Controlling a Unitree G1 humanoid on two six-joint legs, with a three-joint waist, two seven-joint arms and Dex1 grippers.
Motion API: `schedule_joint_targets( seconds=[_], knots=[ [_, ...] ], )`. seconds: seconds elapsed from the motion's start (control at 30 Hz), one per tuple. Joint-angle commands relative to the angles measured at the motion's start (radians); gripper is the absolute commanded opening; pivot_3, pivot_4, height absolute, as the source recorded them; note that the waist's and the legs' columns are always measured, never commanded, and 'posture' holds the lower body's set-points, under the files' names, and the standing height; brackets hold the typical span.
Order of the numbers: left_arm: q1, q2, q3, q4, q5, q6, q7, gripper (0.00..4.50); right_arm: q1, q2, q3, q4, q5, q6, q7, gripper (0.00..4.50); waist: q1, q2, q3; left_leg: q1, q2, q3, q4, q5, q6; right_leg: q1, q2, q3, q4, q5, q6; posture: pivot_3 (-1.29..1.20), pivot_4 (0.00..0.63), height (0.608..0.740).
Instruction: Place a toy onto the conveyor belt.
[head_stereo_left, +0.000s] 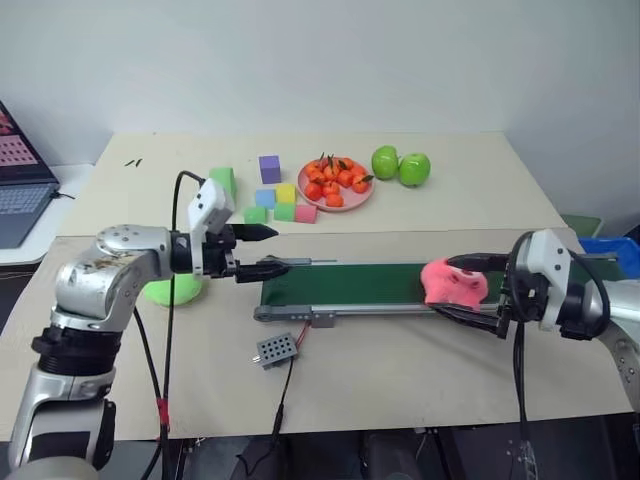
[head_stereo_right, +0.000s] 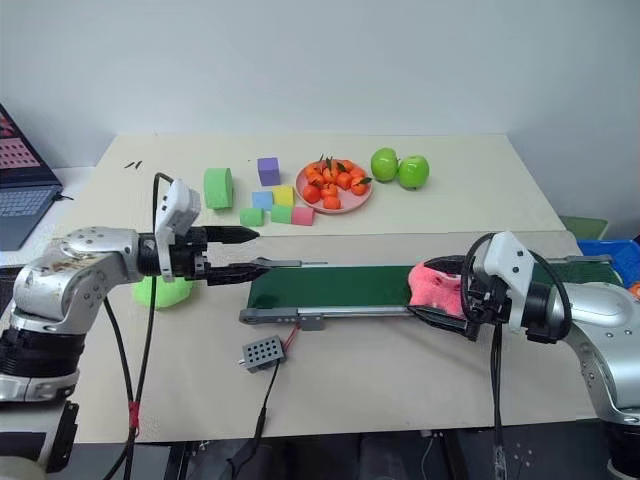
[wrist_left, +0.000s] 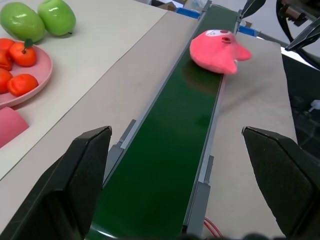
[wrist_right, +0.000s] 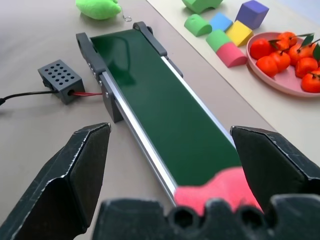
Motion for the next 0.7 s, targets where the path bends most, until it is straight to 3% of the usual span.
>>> schedule_joint_targets(
  seconds=[0.03,0.7],
  knots=[
    [-0.001,-0.016,0.041,-0.036,-0.014,-0.013,0.045,4.47,-0.040,-0.012,0.005,0.002,0.006,-0.005,0.006,4.50,0.000,0.000,0.000,0.000,0.000,0.000,0.000,0.000,0.000,0.000,0.000,0.000,0.000,0.000,0.000,0.00,0.150,0.738],
    [-0.007,-0.040,0.055,-0.066,-0.054,-0.011,0.093,4.47,-0.092,0.004,0.035,0.034,-0.004,-0.017,0.011,4.50,0.000,0.000,0.000,0.000,0.000,0.000,0.000,0.000,0.000,0.000,0.000,0.000,0.000,0.000,0.000,0.00,0.150,0.738]
  ],
)
